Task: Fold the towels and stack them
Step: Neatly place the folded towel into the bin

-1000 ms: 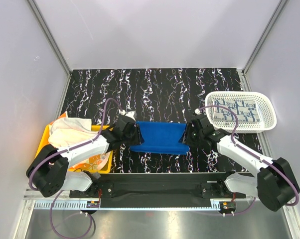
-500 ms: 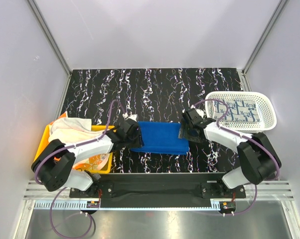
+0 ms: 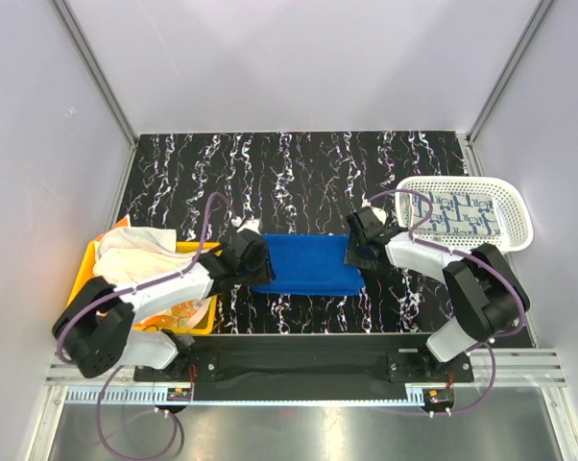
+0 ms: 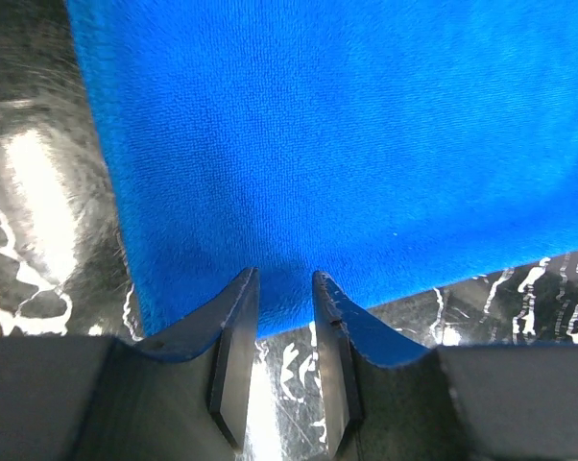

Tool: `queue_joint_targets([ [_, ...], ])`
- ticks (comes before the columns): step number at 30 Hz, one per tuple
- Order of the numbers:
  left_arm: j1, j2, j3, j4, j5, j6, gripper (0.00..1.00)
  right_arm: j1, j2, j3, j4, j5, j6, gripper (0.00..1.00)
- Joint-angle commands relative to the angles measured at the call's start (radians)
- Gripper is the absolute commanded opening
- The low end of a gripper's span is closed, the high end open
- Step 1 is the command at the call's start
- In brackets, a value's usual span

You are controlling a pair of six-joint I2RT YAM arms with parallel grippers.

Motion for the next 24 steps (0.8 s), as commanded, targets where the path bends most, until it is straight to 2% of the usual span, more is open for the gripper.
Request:
queue_joint_targets([
  [1,-0.005,-0.103,0.017,-0.02,-0.07,-0.027,0.34,0.006,0.038,0.009,0.022,-0.011,0.006,0.36],
  [3,-0.005,-0.175,0.054,-0.074,-0.086,-0.027,0.35,0.006,0.044,0.028,-0.013,0.009,-0.009,0.24],
  [4,-0.003,-0.204,0.071,-0.094,-0.096,-0.024,0.35,0.008,0.047,0.032,-0.038,0.027,-0.02,0.1],
  [6,-0.003,-0.278,0.126,-0.153,-0.103,-0.006,0.36,0.01,0.039,0.046,-0.064,0.049,-0.034,0.0],
  [12,-0.005,-0.394,0.258,-0.304,-0.079,0.072,0.36,0.01,-0.088,0.137,-0.225,0.176,-0.115,0.0],
  [16,-0.005,-0.474,0.271,-0.357,-0.047,0.118,0.37,0.008,-0.132,0.235,-0.364,0.317,-0.239,0.0],
  [21,-0.005,-0.513,0.261,-0.4,-0.002,0.189,0.37,-0.016,-0.142,0.332,-0.398,0.492,-0.389,0.0],
  [24,-0.003,-0.517,0.272,-0.422,-0.011,0.232,0.37,-0.065,-0.117,0.381,-0.391,0.498,-0.481,0.0],
])
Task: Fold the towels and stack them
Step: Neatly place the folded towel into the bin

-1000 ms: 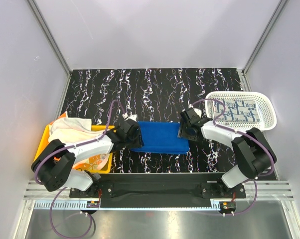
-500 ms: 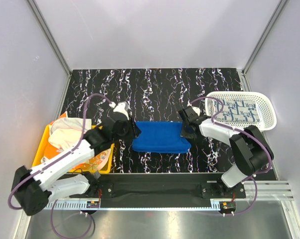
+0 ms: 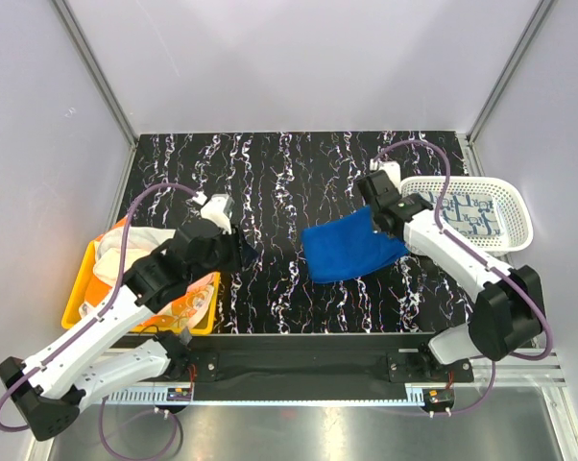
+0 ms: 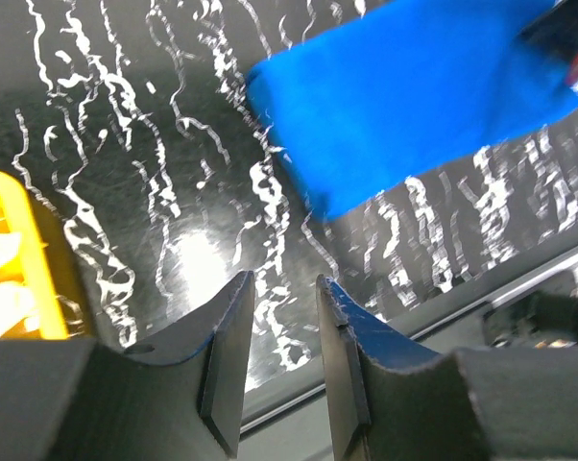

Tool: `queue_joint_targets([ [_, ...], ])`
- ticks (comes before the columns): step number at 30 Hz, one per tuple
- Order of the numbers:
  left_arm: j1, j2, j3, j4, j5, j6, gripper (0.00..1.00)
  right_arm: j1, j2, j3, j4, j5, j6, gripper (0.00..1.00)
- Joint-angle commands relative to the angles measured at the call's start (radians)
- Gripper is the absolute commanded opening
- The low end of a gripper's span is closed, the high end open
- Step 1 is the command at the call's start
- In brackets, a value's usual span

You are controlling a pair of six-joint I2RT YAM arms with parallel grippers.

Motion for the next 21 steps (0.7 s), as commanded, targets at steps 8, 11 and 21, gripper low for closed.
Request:
queue_joint_targets([
  [8,-0.004,-0.049,0.003,-0.062,0.051,0.155,0.36,-0.298,0.001,0.108,0.113,0.08,-0.382,0.0],
  [11,-0.003,-0.09,-0.009,-0.071,0.058,0.169,0.37,-0.358,0.018,0.104,0.154,0.048,-0.43,0.0],
  [21,-0.003,-0.196,-0.069,-0.083,0.054,0.19,0.38,-0.51,0.052,0.074,0.275,0.06,-0.499,0.0],
])
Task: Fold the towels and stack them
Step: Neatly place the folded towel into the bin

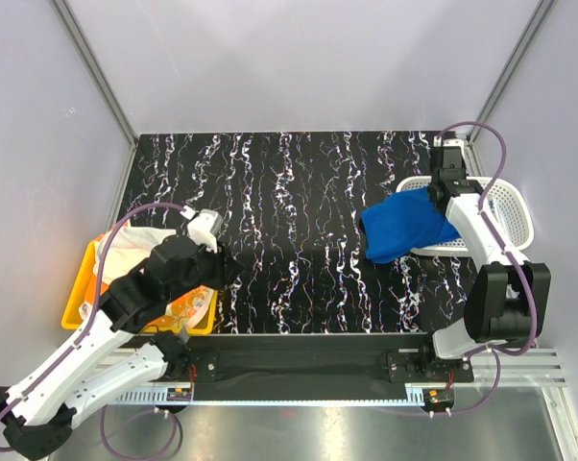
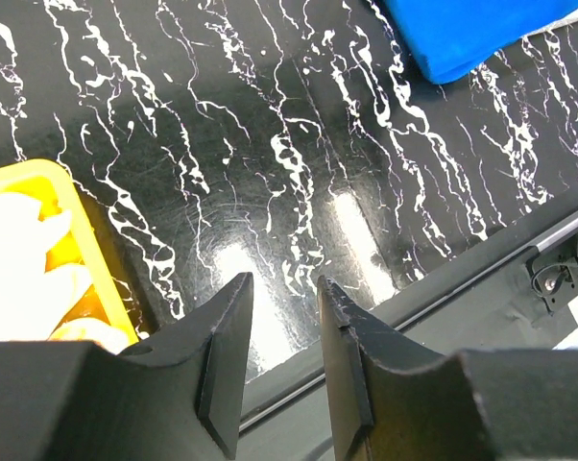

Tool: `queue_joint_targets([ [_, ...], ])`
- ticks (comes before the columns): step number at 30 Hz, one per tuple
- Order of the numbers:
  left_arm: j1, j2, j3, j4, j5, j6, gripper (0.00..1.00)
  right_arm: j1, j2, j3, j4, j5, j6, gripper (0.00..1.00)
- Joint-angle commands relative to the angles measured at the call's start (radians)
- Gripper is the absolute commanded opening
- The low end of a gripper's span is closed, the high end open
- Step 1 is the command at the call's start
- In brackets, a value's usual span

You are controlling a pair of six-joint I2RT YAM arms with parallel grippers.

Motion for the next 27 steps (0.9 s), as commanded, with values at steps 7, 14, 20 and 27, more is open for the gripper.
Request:
queue_joint_targets([
  [7,-0.004,-0.054,-0.031,0.035,0.037,0.03,0.39,-0.096,0.014,-0.052,0.265,0.051,-0.092,0.0],
  [14,-0.003,-0.077,-0.031,0.032,0.038,0.033,0.39,-0.133,0.031,-0.121,0.437,0.06,-0.163,0.0],
  [20,-0.003,-0.096,-0.032,0.031,0.035,0.033,0.4,-0.173,0.08,-0.129,0.502,0.039,-0.218,0.0],
  [27,-0.006,-0.106,-0.037,0.038,0.052,0.036,0.4,-0.219,0.155,-0.123,0.589,0.02,-0.272,0.0],
])
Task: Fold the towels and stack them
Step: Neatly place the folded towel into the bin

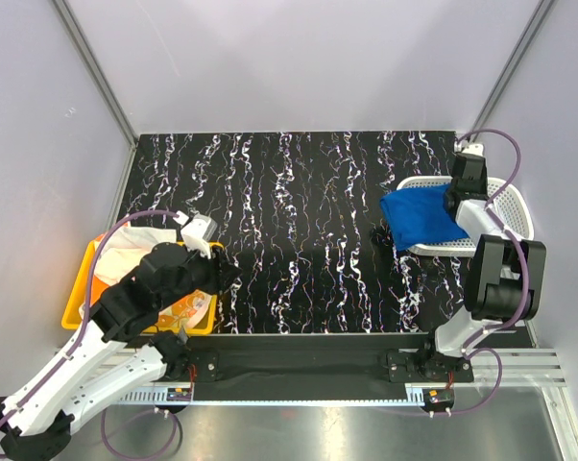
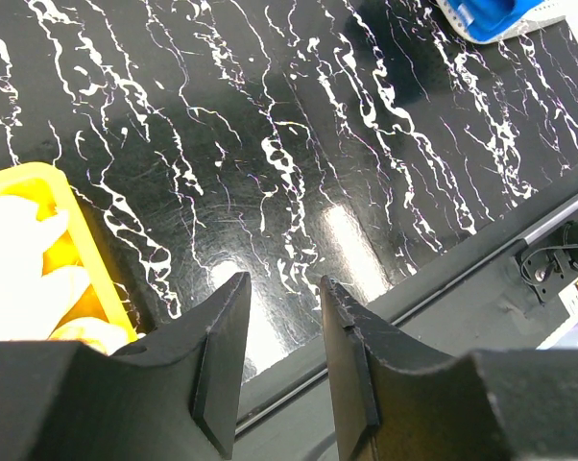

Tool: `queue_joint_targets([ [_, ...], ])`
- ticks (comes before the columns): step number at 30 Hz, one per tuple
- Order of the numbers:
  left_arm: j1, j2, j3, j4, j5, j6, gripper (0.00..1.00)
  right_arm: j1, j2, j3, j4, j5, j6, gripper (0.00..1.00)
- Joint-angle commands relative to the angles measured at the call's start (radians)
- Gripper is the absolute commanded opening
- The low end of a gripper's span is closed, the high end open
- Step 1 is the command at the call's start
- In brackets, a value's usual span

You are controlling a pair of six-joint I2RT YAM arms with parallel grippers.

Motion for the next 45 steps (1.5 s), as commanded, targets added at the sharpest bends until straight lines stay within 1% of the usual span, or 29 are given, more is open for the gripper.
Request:
queue_joint_targets([
  [1,-0.006,-0.015,-0.004,0.042,0.034,0.023,0.4,-0.022,0.036,0.015,0.1,0.01,-0.045,0.0],
  [4,-0.006,-0.015,-0.004,0.042,0.04,0.026,0.4,-0.031,0.072,0.035,0.126,0.028,-0.075,0.0],
  [6,-0.006,-0.018,-0.006,0.045,0.039,0.027,0.4,-0.037,0.085,0.044,0.123,0.012,-0.076,0.0],
  [10,-0.006,-0.014,-0.007,0.048,0.039,0.03,0.4,-0.057,0.128,0.078,0.107,0.032,-0.066,0.0],
  [18,-0.004,-0.011,-0.009,0.049,0.039,0.029,0.41,-0.085,0.138,0.124,0.097,0.03,-0.062,0.0],
  [19,-0.006,-0.009,-0.009,0.048,0.061,0.029,0.41,-0.086,0.139,0.124,0.098,0.035,-0.062,0.0],
  [26,-0.004,-0.004,-0.01,0.048,0.062,0.029,0.41,-0.115,0.144,0.107,0.089,0.024,-0.024,0.0],
  [27,-0.004,-0.003,-0.01,0.049,0.06,0.029,0.41,-0.115,0.145,0.104,0.092,0.028,-0.021,0.02],
  [28,-0.004,-0.001,-0.01,0.049,0.062,0.029,0.41,-0.115,0.145,0.103,0.095,0.035,-0.015,0.11],
  [31,-0.006,0.006,-0.009,0.048,0.059,0.029,0.41,-0.115,0.142,0.094,0.109,0.064,0.02,0.25],
  [32,-0.006,0.006,-0.01,0.048,0.053,0.027,0.41,-0.117,0.135,0.094,0.109,0.074,0.043,0.42],
  [34,-0.004,0.02,-0.009,0.048,0.049,0.026,0.41,-0.115,0.125,0.095,0.106,0.099,0.075,0.67],
  [35,-0.004,0.023,-0.007,0.046,0.048,0.026,0.41,-0.115,0.116,0.109,0.091,0.132,0.12,0.99],
  [37,-0.004,0.028,-0.007,0.048,0.048,0.021,0.41,-0.115,0.086,0.133,0.04,0.144,0.189,1.0],
  [38,-0.003,0.026,-0.007,0.046,0.018,0.018,0.42,-0.115,0.07,0.144,-0.025,0.138,0.264,1.0],
  [40,-0.003,0.032,-0.001,0.046,0.003,0.009,0.42,-0.115,0.005,0.173,-0.086,0.106,0.364,1.0],
  [41,-0.003,0.037,0.002,0.04,-0.018,0.004,0.42,-0.115,-0.022,0.179,-0.147,0.079,0.469,1.0],
  [42,-0.004,0.043,0.008,0.031,-0.036,-0.003,0.42,-0.114,-0.051,0.186,-0.176,0.04,0.518,1.0],
  [43,-0.004,0.061,0.028,0.017,-0.073,-0.016,0.42,-0.114,-0.119,0.174,-0.217,-0.059,0.628,1.0],
  [45,-0.003,0.083,0.054,0.0,-0.128,-0.031,0.42,-0.108,-0.192,0.135,-0.232,-0.167,0.732,1.0],
])
